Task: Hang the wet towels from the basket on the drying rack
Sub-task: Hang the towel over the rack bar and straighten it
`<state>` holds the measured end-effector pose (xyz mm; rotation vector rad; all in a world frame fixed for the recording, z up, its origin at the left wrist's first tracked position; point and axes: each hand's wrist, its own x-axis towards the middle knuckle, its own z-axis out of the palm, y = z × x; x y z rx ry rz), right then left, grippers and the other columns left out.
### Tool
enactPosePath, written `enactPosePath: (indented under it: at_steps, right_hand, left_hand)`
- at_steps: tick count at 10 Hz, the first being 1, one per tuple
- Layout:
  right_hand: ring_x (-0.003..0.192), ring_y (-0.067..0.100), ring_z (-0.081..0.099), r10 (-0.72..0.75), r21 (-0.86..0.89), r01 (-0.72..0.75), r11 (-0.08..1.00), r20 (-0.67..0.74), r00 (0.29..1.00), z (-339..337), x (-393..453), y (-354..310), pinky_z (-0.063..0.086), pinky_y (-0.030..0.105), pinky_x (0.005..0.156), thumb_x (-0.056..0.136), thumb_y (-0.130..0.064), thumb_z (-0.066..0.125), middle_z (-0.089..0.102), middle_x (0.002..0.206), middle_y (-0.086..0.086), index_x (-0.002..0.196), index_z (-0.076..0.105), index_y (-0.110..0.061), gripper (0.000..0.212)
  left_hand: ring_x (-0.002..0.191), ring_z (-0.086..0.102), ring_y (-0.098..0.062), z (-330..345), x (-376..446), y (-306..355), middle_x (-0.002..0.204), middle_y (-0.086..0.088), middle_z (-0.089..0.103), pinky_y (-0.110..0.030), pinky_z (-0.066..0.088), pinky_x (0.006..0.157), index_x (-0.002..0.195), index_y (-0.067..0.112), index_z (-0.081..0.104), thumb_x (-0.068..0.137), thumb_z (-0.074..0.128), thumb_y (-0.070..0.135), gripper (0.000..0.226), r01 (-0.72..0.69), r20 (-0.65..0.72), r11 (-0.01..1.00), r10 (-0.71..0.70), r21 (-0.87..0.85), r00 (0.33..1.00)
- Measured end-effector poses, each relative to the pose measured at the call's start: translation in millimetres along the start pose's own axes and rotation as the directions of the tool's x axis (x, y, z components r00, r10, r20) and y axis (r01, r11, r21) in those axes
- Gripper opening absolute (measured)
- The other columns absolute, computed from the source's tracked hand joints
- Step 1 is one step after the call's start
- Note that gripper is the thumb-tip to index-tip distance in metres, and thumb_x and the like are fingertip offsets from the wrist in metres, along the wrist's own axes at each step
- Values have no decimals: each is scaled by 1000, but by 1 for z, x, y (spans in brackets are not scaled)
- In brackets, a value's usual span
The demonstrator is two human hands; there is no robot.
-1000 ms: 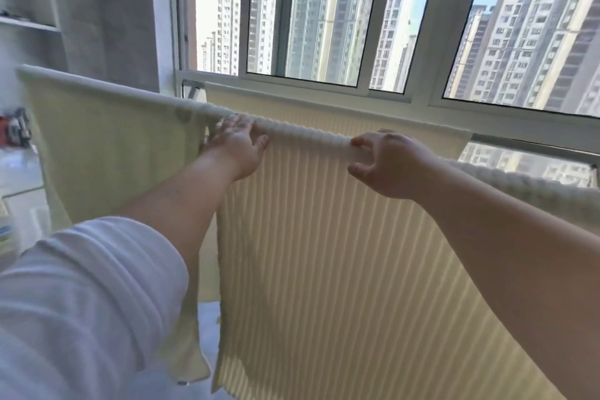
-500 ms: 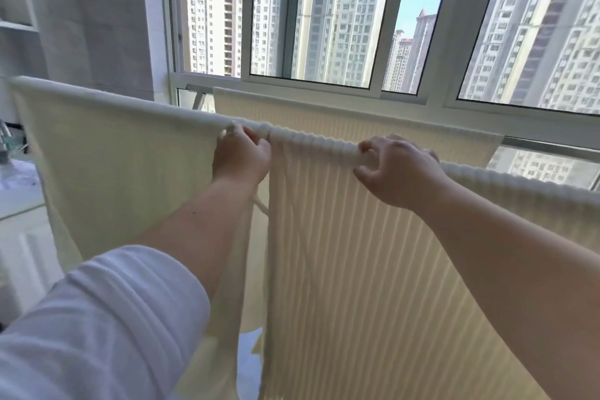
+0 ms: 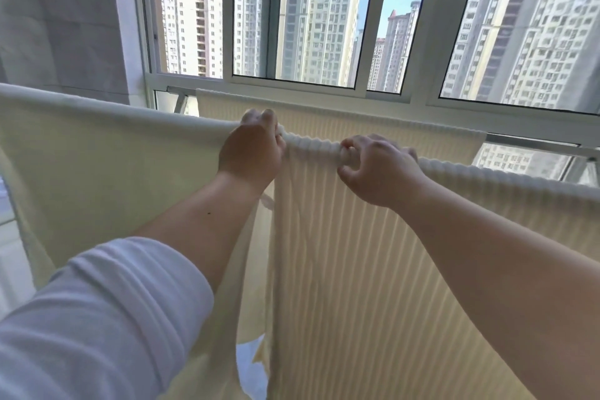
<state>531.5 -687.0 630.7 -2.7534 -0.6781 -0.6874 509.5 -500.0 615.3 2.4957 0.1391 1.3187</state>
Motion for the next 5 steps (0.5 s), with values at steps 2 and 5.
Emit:
enactPosePath:
  at_steps: [2,5]
  right_hand:
    - [122,23,48,-22,23,22,999,-26,999,0,-4,7,28,41,100,89,-40,50,53,130,2,137,45,-25,50]
    - [125,21,46,-79,104,86,991,-63,995,-18,-29,23,30,39,104,90,-37,53,52,135,1,133,52,-22,45]
  left_hand:
    - [111,44,-35,0,-1,5,123,-13,46,-44,38,89,115,10,59,97,31,34,41,12,149,962,-54,272,987]
    - [139,10,-28,-8,-24,29,155,0,15,-46,11,111,145,22,25,95,28,49,56,21,350,959,-123,282,929]
